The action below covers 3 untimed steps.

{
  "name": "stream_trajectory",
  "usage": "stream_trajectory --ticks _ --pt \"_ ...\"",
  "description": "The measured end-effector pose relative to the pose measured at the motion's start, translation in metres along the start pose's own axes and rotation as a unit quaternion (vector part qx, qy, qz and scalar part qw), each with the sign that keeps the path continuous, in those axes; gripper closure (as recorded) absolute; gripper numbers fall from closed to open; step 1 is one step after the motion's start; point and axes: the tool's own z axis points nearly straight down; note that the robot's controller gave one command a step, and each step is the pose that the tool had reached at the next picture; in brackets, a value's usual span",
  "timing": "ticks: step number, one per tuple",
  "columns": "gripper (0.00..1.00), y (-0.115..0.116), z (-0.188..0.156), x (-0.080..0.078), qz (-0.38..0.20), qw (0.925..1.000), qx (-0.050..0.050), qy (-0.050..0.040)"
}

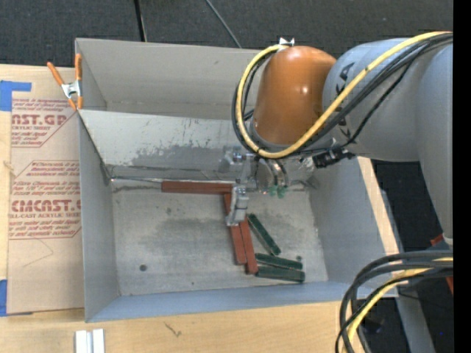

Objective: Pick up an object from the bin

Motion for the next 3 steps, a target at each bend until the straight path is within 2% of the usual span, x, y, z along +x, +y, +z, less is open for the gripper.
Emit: stream_trajectory --ticks 1,2,3 --pt "0.0 -0.009 0.064 0.003 -0.062 0.9981 0.001 0.0024" --pt "0.0 -0.05 0.098 0.0 -0.128 0.9918 -0.001 0.0041" --pt "0.0 -0.075 0.099 0.009 -0.135 0.9909 0.001 0.0043"
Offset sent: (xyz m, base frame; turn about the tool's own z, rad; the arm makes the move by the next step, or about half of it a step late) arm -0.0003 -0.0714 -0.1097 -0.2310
